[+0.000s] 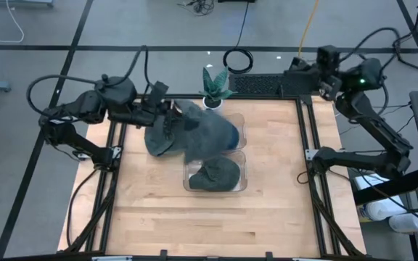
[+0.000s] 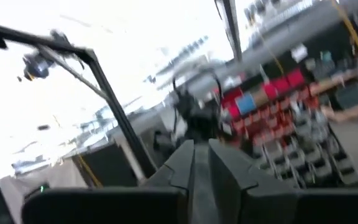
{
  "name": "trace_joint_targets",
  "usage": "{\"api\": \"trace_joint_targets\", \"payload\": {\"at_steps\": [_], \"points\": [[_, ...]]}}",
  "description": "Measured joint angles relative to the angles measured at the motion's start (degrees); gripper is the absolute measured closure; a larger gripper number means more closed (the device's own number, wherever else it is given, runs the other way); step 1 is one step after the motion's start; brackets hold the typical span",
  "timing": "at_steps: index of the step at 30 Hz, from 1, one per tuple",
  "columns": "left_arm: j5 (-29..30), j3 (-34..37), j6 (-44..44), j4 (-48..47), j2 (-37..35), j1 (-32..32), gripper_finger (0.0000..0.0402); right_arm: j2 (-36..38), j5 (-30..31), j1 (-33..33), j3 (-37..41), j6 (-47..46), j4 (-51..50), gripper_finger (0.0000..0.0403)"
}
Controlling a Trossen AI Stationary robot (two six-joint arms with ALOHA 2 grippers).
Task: Pick & Place hat
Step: Put the bottom black cap into the bottom transparent bin
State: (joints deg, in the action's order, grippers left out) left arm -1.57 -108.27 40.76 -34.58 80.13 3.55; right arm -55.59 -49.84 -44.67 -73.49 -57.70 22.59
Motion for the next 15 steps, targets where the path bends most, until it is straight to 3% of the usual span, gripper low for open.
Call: {"api": "trace_joint_targets", "payload": {"at_steps": [5, 15], "points": [[1.89, 4.97, 0.11, 4.28, 0.72, 1.42, 0.0383, -0.97, 0.92, -2.57, 0.0, -1.67, 9.77, 0.0381], [1.61, 20.72, 3.42, 25.24, 0.81, 3.83, 0.0383, -1.06, 5.13, -4.52, 0.0, 0.23, 15.55, 0.0386]]}}
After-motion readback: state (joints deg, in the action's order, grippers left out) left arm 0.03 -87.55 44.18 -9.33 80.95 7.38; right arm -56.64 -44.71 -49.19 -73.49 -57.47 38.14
